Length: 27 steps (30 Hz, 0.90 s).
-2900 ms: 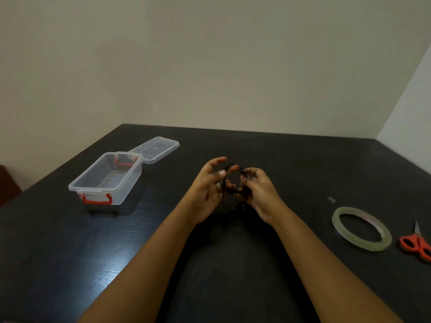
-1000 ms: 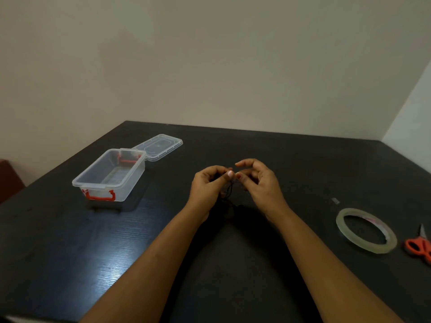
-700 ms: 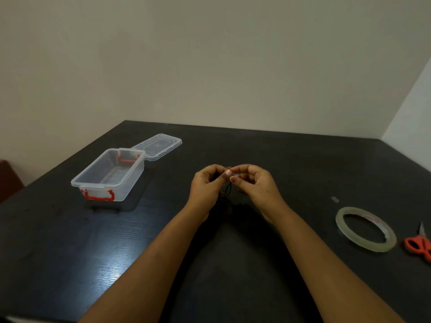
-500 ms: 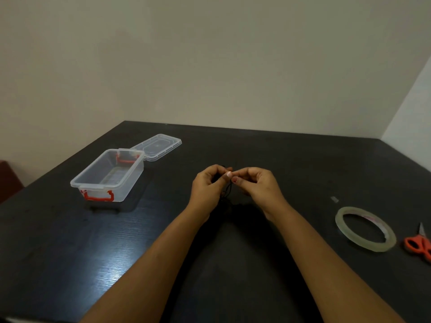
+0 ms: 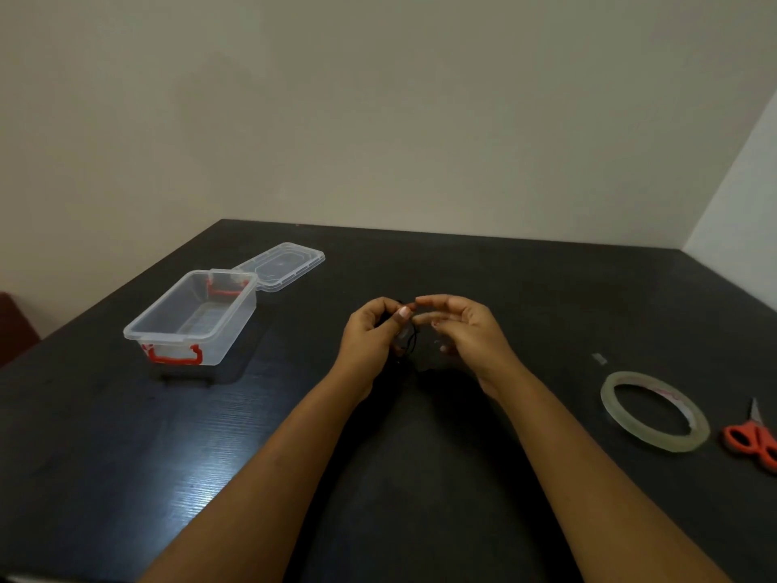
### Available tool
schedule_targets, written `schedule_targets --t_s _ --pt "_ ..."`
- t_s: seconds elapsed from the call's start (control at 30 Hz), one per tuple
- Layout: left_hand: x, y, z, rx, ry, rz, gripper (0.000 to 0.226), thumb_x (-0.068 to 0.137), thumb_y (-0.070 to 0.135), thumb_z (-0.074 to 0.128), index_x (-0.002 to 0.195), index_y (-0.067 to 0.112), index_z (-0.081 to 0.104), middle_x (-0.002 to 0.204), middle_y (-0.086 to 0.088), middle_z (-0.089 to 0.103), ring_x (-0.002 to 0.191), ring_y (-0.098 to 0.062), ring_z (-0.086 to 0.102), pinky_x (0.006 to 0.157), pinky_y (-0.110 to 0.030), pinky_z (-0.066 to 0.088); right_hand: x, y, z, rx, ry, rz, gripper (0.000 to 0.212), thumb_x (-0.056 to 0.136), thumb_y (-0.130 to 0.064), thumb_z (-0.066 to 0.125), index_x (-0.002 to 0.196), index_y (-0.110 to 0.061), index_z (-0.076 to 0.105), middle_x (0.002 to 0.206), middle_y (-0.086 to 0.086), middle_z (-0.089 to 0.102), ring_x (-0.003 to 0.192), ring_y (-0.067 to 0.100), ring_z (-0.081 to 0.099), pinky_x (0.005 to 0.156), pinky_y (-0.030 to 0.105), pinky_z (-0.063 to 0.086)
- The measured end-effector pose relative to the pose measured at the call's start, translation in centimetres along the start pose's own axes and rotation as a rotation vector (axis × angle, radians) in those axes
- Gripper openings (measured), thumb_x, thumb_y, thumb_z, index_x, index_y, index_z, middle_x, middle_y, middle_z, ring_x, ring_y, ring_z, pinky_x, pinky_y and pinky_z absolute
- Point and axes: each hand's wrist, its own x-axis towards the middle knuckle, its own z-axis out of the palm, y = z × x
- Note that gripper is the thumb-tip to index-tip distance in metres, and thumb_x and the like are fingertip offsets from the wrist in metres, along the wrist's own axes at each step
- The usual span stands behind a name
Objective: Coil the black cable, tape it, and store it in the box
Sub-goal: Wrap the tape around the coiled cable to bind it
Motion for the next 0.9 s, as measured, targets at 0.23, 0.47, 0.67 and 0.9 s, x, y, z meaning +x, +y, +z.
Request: schedule_targets --t_s 0.23,0.47,0.67,0.9 --pt "-0.4 0.4 0.2 0.023 -0.054 0.024 0.013 0.095 0.017 0.051 0.085 0.012 0.058 0.076 -0.002 0.056 0.060 -0.007 0.051 0.049 -0.019 0.044 0.1 0.4 0.5 -0.099 0.046 -0.120 0.012 0.085 -0.012 0.069 0.097 -0.017 0.070 0.090 -0.005 0.073 0.082 -0.001 0.067 0.066 0.013 0.049" --pt "-0.6 0.6 0.3 0.045 -0.114 0.030 0.015 0.099 0.016 0.042 0.086 0.014 0.048 0.062 0.001 0.038 0.044 -0.003 0.033 0.040 -0.017 0.029 0.5 0.7 0.4 -0.288 0.111 -0.264 0.018 0.089 -0.006 0.062 0.090 -0.021 0.071 0.091 -0.007 0.071 0.089 0.000 0.066 0.080 0.015 0.052" --pt "-0.5 0.9 0.3 0.020 -0.142 0.000 0.016 0.101 0.021 0.037 0.087 0.018 0.045 0.071 0.002 0.041 0.045 -0.004 0.031 0.038 -0.018 0.024 0.4 0.7 0.6 -0.251 0.123 -0.273 0.021 0.093 -0.007 0.056 0.092 -0.022 0.071 0.093 -0.012 0.069 0.092 -0.001 0.064 0.076 0.024 0.055" --pt "-0.6 1.1 -0.2 -0.085 -0.167 -0.035 0.019 0.101 0.022 0.039 0.086 0.020 0.050 0.068 0.003 0.044 0.045 -0.006 0.029 0.039 -0.019 0.023 0.1 0.4 0.3 -0.192 0.075 -0.325 0.024 0.092 0.000 0.050 0.087 -0.020 0.063 0.084 -0.004 0.067 0.076 0.015 0.064 0.061 0.032 0.055"
